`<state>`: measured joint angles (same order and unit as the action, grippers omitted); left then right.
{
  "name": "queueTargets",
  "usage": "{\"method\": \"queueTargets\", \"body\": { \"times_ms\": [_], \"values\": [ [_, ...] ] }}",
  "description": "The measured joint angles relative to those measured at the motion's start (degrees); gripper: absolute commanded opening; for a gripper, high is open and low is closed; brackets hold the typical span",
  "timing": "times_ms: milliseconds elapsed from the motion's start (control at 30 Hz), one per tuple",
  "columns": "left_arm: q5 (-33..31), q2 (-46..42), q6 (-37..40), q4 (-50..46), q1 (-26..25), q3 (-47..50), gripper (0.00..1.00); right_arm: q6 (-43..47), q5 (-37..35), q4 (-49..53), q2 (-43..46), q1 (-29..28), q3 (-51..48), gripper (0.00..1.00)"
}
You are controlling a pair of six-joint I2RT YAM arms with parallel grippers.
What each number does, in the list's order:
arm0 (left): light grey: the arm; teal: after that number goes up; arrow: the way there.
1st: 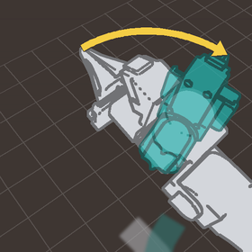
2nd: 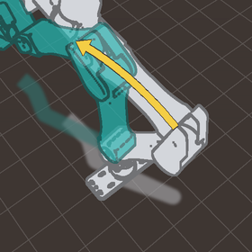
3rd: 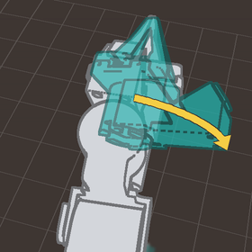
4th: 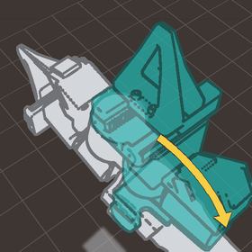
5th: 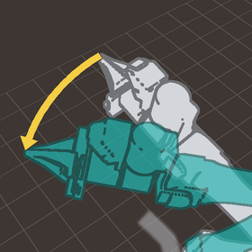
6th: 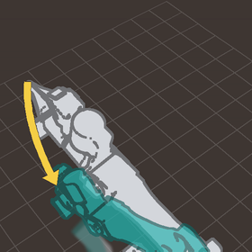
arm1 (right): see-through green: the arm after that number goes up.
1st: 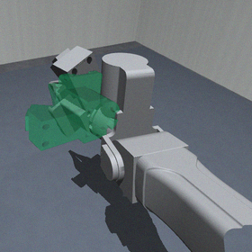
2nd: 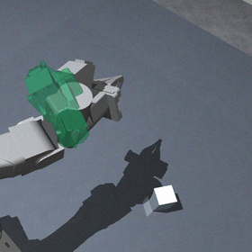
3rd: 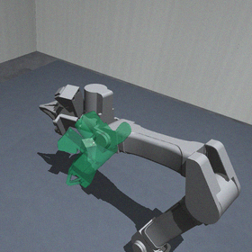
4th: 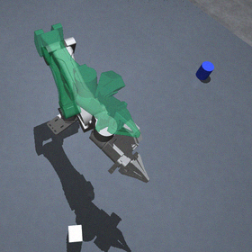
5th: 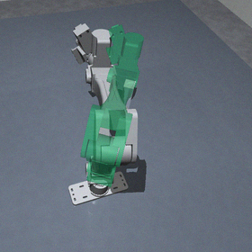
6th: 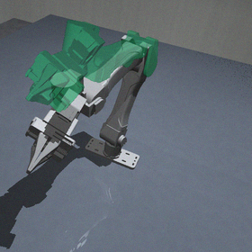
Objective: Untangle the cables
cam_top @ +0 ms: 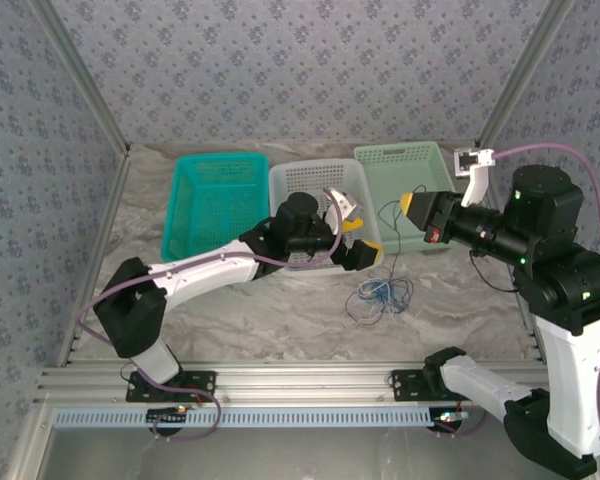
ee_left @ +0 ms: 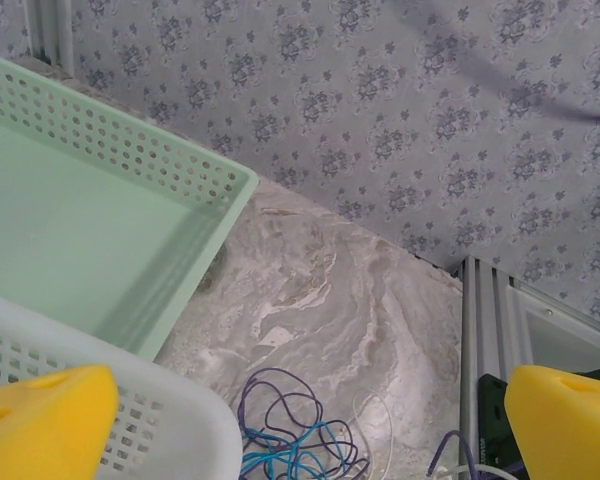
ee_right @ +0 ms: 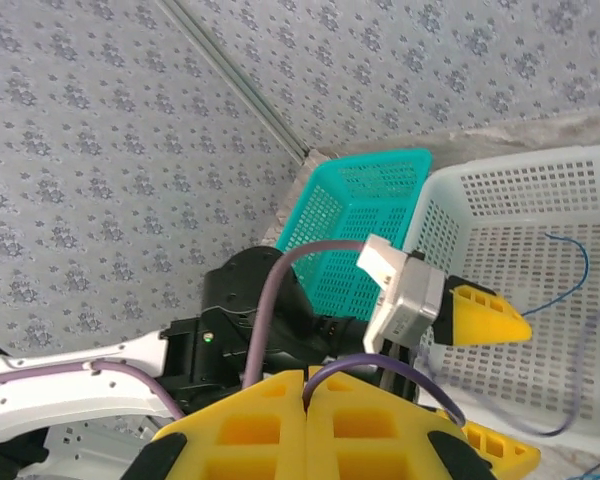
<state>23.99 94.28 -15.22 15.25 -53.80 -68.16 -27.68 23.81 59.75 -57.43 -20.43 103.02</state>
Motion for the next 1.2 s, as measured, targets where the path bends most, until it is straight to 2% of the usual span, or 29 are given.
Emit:
{"method": "queueTargets", "body": {
  "times_ms": [500, 667, 867, 1000, 1200],
  "values": [
    [-1.1, 6.4, -2.5, -1.4, -2.6, -4.9, 0.99, 0.3, 1.9, -0.2, -1.0, 0.9, 0.3, 0.0],
    [-4.2, 6.4, -2.3, -3.3, -2.8, -4.9, 0.99, 3.1, -1.4, 1.7, -2.8, 2.4, 3.3, 0.0],
    [-10.2, 6.3, -1.6, -8.5, -2.8, -4.9, 1.0, 7.4, -5.2, 1.5, -4.7, 8.2, 0.8, 0.0],
    [-15.4, 5.5, -1.0, -12.8, -2.8, -4.0, 0.99, 9.0, -4.5, -2.2, -7.8, 14.1, -3.4, 0.0],
    [-21.6, 1.7, 0.3, -16.8, -2.8, -1.1, 1.0, 13.3, -2.9, -9.5, -15.2, 19.6, -9.2, 0.0]
  ]
}}
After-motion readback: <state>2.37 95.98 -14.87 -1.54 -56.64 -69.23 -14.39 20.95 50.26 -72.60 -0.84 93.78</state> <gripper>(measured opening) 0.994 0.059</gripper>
